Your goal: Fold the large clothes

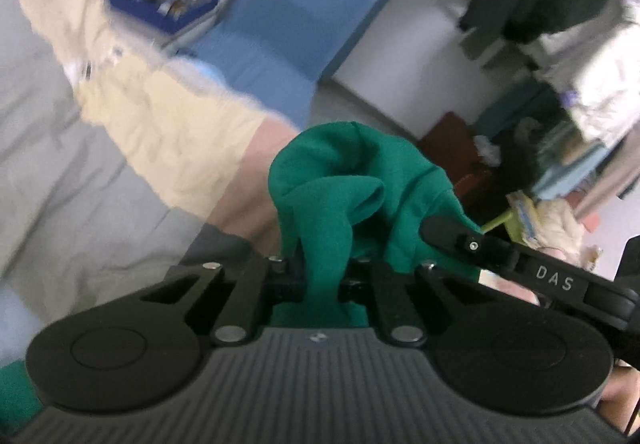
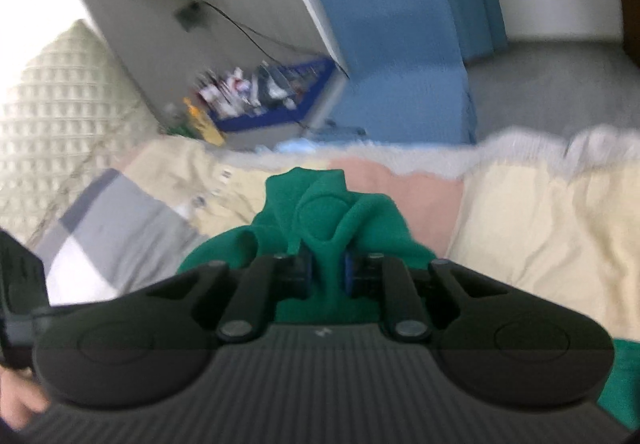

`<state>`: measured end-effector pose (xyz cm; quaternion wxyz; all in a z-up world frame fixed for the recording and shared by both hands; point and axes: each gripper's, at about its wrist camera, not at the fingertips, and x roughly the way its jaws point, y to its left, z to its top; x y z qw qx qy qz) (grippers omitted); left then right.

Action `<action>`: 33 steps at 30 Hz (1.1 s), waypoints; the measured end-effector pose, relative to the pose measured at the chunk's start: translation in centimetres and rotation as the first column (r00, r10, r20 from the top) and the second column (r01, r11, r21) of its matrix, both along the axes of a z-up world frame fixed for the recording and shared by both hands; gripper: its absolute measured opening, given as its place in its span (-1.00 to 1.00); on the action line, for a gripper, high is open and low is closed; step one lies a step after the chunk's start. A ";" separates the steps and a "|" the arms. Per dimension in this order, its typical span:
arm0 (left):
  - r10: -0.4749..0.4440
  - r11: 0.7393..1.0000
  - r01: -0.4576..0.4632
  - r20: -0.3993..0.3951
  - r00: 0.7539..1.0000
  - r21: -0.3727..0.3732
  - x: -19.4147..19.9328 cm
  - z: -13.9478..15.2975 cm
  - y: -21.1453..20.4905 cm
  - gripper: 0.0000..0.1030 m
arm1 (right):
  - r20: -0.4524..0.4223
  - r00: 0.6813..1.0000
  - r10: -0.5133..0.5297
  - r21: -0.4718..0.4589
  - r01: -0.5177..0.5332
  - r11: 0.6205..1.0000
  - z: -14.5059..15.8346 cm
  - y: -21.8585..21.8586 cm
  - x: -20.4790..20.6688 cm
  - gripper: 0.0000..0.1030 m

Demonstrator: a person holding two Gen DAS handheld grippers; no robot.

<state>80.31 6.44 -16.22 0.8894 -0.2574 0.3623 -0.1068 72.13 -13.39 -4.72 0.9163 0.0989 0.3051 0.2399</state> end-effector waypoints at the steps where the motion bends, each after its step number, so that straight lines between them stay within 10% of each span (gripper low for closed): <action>1: -0.019 1.000 0.018 0.030 0.999 0.023 -1.4 1.4 -0.3 -0.81 | 0.035 0.999 0.005 -0.014 -0.004 1.000 1.1 -0.2 -1.4 -0.68; 8: -0.066 0.995 0.054 0.151 0.986 0.088 -13.1 7.0 -1.8 -0.81 | 0.237 0.971 -0.017 -0.006 0.019 1.000 6.9 -3.3 -13.8 -0.68; 14: -0.088 0.986 0.060 0.180 0.980 0.157 -25.1 5.9 -4.0 -0.81 | 0.336 0.940 -0.059 -0.026 0.072 0.997 5.9 -5.2 -27.1 -0.68; 28: -0.113 0.982 0.104 0.047 0.992 0.155 -41.6 -6.3 -5.6 -0.78 | 0.141 0.979 -0.145 -0.292 0.181 0.939 -6.9 -4.7 -42.6 -0.68; 33: -0.104 0.990 0.098 0.050 0.993 0.101 -45.1 -7.5 -4.0 -0.27 | 0.033 0.984 -0.175 -0.174 0.178 0.968 -7.7 -6.4 -41.8 -0.56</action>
